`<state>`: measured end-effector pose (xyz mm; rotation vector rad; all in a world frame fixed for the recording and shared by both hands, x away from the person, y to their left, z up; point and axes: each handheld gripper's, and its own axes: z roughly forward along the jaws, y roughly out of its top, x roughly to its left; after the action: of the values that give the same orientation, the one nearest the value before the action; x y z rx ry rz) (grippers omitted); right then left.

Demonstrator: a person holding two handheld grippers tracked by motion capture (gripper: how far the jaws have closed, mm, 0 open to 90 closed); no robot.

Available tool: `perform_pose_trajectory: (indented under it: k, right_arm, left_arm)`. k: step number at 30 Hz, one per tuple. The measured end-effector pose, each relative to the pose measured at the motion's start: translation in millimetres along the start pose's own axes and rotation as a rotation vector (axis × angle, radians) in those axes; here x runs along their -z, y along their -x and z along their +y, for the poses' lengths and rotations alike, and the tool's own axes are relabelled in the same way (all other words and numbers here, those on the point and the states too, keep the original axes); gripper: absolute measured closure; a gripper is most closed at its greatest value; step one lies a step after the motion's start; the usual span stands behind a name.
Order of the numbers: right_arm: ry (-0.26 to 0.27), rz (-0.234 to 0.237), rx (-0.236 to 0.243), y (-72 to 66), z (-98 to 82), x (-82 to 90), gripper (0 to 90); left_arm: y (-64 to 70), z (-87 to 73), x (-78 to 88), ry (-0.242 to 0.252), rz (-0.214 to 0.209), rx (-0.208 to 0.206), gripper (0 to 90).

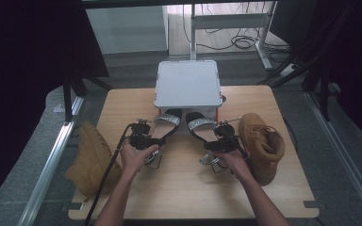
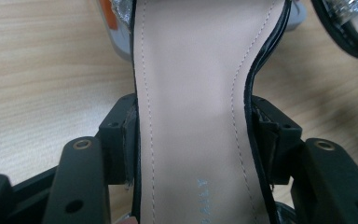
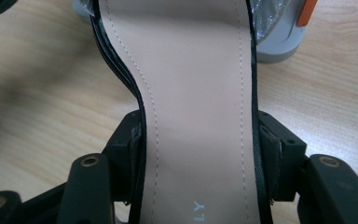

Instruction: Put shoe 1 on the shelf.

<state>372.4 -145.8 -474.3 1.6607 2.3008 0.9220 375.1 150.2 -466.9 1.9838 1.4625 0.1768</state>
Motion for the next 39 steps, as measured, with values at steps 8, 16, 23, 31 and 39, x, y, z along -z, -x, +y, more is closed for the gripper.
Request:
perform_pose_trajectory:
  k: [8, 16, 23, 31, 39]
  right_arm:
    - [0.002, -0.014, -0.018, -0.7, 5.5, -7.0, 42.5]
    - [0.020, -0.030, -0.069, 5.2, 12.5, -11.4, 42.4]
    - [0.021, -0.049, -0.100, 9.5, 20.6, -19.1, 42.5]
    - [0.031, -0.037, -0.136, 6.2, 27.4, -35.3, 42.5]
    - [0.044, -0.044, -0.170, 7.6, 28.7, -42.6, 42.5]
  left_arm:
    - [2.4, 12.2, -1.2, 0.015, 0.006, -0.002, 41.0]
    - [2.7, 21.9, -8.7, 0.023, 0.015, 0.018, 40.9]
    - [-0.9, 25.7, -24.0, 0.020, 0.027, 0.039, 40.9]
    - [-1.3, 27.9, -38.6, 0.011, 0.015, 0.052, 40.9]
    - [-2.2, 31.4, -46.8, 0.016, 0.032, 0.061, 40.9]
